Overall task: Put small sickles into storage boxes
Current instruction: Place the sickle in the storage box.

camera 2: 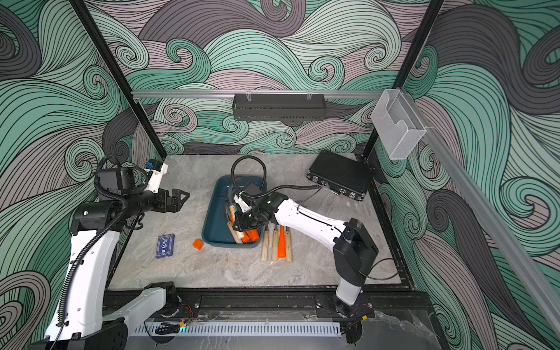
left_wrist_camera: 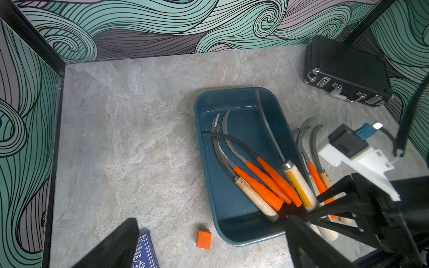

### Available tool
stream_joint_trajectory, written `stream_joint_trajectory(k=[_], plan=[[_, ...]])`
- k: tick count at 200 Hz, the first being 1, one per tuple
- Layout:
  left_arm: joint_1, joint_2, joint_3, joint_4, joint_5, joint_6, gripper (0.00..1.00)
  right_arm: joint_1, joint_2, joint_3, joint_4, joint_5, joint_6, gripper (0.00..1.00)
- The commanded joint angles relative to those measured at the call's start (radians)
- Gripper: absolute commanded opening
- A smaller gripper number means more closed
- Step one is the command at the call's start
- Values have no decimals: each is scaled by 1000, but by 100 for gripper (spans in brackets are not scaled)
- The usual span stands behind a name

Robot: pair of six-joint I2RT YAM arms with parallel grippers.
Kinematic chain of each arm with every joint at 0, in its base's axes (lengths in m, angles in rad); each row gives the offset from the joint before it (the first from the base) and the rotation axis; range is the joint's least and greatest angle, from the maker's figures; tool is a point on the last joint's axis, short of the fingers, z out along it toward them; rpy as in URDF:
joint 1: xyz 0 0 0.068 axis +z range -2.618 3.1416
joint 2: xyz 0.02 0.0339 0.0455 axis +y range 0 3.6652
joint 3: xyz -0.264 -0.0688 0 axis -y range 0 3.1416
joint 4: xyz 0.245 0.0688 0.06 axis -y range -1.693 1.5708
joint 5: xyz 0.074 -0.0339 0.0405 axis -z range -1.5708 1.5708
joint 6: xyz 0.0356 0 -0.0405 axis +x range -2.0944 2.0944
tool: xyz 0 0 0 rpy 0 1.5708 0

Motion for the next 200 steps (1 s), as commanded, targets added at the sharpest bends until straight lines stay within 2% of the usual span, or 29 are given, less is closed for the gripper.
stream_joint_trajectory(k=[1,50,200], plan=[[9,-5,37,-25,24,21,98,6,34,34,3,2,-4,2],[9,4,41,-27,44,21,99,7,98,49,-7,5,0,2],[9,11,41,-41,62,24,99,1,278,182,-134,118,-38,3]])
